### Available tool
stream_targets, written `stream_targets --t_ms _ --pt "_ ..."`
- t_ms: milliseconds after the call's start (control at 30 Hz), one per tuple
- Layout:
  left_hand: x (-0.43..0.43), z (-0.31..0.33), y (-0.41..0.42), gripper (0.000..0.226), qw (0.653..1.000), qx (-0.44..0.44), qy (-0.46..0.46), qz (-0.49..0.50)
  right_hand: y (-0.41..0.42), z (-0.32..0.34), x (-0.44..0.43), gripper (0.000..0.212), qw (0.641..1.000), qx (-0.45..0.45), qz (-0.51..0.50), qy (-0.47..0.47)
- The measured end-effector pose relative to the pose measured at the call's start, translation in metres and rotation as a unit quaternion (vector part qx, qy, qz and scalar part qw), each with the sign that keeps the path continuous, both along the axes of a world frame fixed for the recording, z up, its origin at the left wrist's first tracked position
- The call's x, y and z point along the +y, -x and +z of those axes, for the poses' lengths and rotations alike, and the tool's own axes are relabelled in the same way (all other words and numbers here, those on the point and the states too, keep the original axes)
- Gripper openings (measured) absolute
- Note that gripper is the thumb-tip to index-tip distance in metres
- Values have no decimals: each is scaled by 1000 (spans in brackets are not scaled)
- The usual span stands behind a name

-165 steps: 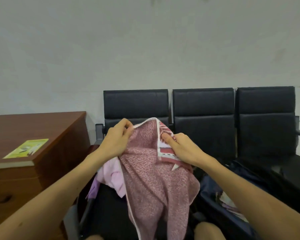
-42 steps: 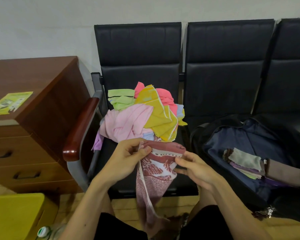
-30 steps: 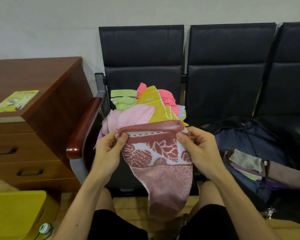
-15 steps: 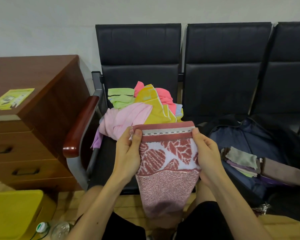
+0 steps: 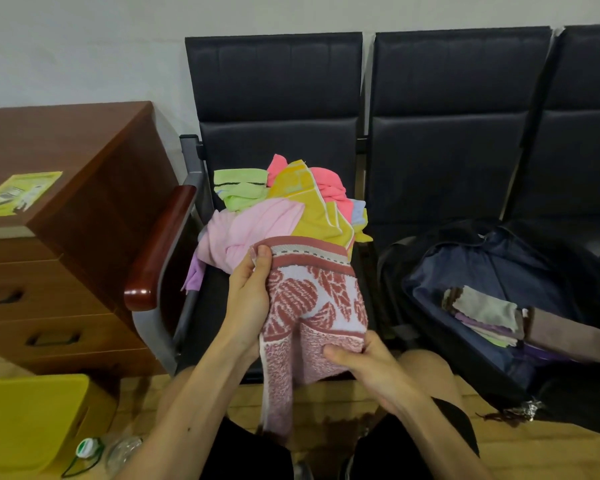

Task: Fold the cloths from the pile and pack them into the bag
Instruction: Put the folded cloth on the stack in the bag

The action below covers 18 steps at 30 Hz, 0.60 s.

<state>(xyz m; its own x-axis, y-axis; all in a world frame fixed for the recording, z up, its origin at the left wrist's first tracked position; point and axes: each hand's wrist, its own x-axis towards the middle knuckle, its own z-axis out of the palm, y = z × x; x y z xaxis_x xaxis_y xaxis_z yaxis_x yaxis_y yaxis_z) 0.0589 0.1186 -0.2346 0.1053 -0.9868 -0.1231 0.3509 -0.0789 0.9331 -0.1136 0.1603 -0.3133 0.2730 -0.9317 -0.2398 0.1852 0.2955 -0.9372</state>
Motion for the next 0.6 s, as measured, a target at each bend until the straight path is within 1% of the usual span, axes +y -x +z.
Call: stream_targets --t_ms 33,67,100,167,200,267,333,367,433,500,533,600 --pt "0 0 -1 30 1000 4 -18 2 -1 -1 2 34 1000 20 19 3" --pt "-3 -1 -4 30 999 5 -37 6 -1 -2 2 34 999 27 29 -1" --pt "-5 -2 -8 31 998 6 -57 12 0 -1 1 42 999 19 26 -14" --pt "-15 -7 -23 31 994 7 -101 27 5 9 -2 64 998 -44 16 -49" --pt "-21 -12 -32 30 992 2 -123 36 7 18 -4 68 995 -81 20 -49" --pt "-28 -21 -40 35 984 12 -177 30 8 41 -8 63 990 -131 45 -18" --pt "-27 -24 -38 45 973 54 -224 -20 5 64 -11 56 986 -159 55 6" --pt "-23 -24 -35 48 969 77 -233 -38 3 73 -14 54 985 -168 46 4" --pt "-14 -27 -24 55 962 126 -233 -61 0 85 -19 51 983 -186 13 -6" --pt "-2 -35 -17 55 963 133 -226 -55 -2 94 -24 36 980 -196 -39 -9" --pt "3 -40 -15 57 964 141 -218 -51 -2 97 -26 32 978 -200 -60 -8" --pt "10 -50 -14 73 955 209 -184 -100 0 101 -29 33 976 -204 -82 -12"
